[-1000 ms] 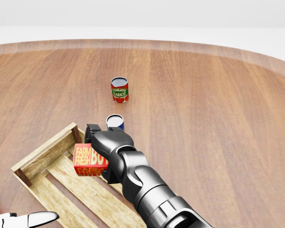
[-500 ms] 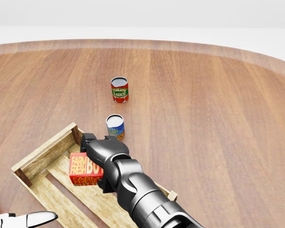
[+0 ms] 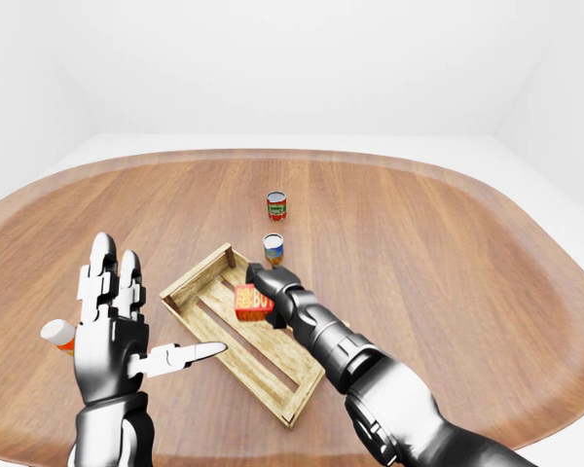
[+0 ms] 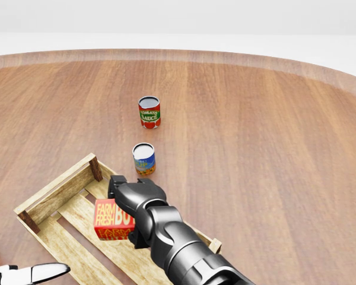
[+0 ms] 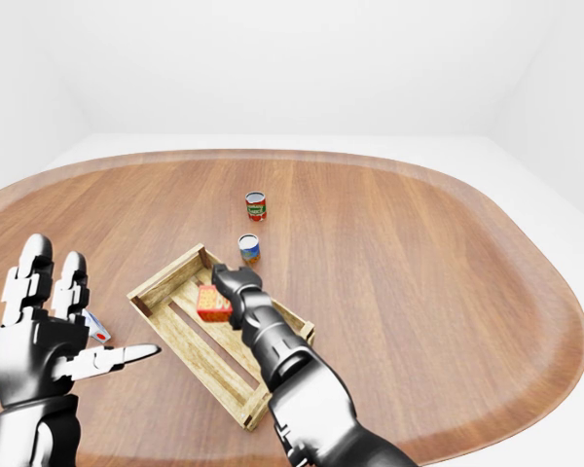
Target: Pick up the butter and put it in the tray.
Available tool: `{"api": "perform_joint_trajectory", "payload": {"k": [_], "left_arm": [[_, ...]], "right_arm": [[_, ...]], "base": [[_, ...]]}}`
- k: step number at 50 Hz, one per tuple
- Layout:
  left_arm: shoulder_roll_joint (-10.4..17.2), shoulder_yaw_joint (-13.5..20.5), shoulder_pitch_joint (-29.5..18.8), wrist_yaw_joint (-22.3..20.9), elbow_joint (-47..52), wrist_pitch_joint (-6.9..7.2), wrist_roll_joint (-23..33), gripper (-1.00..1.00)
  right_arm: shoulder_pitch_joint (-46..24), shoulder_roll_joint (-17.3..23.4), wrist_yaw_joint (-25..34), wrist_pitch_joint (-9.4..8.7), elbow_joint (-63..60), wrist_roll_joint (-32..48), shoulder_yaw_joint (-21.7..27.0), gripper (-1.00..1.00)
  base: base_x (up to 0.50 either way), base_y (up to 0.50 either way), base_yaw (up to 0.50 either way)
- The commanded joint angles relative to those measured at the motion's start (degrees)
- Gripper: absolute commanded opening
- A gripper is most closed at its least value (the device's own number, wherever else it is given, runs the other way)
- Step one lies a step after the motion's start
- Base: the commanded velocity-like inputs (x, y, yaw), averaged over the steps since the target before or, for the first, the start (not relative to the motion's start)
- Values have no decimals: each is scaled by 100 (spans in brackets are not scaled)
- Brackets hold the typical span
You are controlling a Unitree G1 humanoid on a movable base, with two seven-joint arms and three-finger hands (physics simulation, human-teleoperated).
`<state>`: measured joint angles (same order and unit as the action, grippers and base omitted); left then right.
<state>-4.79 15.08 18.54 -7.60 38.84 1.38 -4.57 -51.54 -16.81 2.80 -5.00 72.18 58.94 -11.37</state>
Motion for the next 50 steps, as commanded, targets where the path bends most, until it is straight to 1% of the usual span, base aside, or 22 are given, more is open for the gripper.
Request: {"api": "perform_joint_trajectory", "payload": {"k": [1,35,50], "left_arm": [[11,46,-30,-5,-19,20,-33,100],[7,123,-51,-7,-39,31,-92,100],[6,132,-66,-9,-46,43,-96,100]], "right_arm": [[-15,-39,-121,0,19,-90,102,-100],[167,15,-305,0,413,11,183,-100],[295,-21,-262,0,508,121,229,-100]], "base": [[0,0,0],[0,0,0],[0,0,0]]}}
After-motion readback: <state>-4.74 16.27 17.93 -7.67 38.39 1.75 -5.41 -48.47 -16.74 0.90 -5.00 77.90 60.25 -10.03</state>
